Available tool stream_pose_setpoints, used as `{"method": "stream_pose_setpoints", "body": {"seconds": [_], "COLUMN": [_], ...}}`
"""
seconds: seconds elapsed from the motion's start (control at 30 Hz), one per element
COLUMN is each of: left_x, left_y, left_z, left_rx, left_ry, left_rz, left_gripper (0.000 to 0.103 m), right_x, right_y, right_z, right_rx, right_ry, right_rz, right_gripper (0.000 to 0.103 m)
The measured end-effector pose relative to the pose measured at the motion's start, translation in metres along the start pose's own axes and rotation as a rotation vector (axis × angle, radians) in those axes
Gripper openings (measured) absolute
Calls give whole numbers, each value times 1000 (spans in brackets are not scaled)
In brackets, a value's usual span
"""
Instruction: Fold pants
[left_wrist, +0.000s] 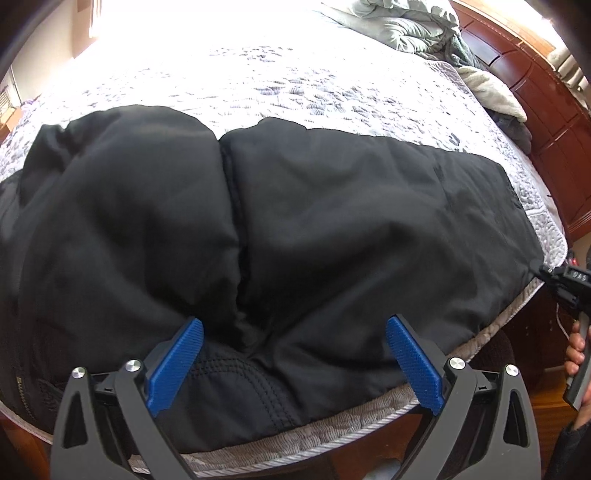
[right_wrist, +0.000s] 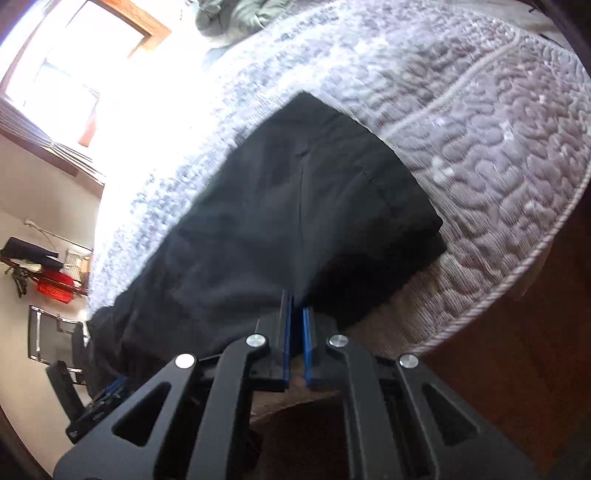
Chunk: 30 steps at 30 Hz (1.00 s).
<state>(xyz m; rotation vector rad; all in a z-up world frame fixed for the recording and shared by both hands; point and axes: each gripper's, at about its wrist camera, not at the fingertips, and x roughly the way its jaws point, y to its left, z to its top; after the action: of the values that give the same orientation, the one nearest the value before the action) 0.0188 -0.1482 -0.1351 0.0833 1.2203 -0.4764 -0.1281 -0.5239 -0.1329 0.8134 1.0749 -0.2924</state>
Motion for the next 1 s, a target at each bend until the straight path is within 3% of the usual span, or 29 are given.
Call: {"method": "stream_pose_setpoints", "body": {"seconds": [0.13,0.2,0.33,0.53,0.57,0.7,0.8,0.93,1.0], "left_x": [-3,-10,-29,-44,-43,-30,-17,-8,0], "left_y": [-4,-1,7,20,22,22,10,2,-1], "left_z": [0,-1,-5,-7,-7,-7,-4,6,11], "left_rx": [29,11,-24,-43,-55,-122,-149,-196,-204], "left_ry": [6,2,-34,-73,-68,-54,-59,-105,-118], "left_rz": [8,-18,-44,26,31,47,65,84,74], "left_gripper": [99,99,99,99,99,99,98,99,99], "right_x": [-3,-12,-18,4,6,1,-12,-46,-48], "right_y": [-12,-13,-30,-31,-26,-14,10,35,38], "right_z": [-3,-4,-6,-5,-3,11,25,48,59], "right_rx": [53,35,82,116,101,26,-73,-170,-173], "right_ry": [-26,-45,-52,-29,-32,-43,-85,-209,-223], "right_rz": [89,49,70,78,66,65,46,57,11], "right_gripper": [38,62,65,68,66,15,8,7,7]}}
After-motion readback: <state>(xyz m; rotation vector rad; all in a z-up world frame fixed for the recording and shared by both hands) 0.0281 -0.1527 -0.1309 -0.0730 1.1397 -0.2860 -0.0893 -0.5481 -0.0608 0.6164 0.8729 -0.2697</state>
